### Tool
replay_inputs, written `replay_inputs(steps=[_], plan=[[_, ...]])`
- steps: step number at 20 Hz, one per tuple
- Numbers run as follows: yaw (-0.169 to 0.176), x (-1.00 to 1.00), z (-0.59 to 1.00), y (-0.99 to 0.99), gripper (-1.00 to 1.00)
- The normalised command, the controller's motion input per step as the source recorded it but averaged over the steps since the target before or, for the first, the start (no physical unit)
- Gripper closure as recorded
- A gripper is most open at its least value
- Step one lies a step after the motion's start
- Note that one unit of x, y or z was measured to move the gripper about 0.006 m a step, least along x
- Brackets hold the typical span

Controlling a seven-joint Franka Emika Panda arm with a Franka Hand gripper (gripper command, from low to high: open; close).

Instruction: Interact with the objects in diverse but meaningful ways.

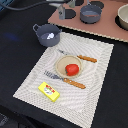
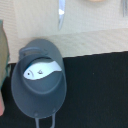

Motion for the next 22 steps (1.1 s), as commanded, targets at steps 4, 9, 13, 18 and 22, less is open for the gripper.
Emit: replay_inputs(steps=[4,9,13,18,22], plan=[[0.09,0.41,-0.2,-0.68,-1.0],[0.078,0.49,-0.17,-0.62,-1.0],[0.071,0.56,-0.17,-0.58,-1.0],[0.074,0.6,-0.14,-0.45,-1.0],[0.044,0.77,-0.04,-0.07,-1.0]])
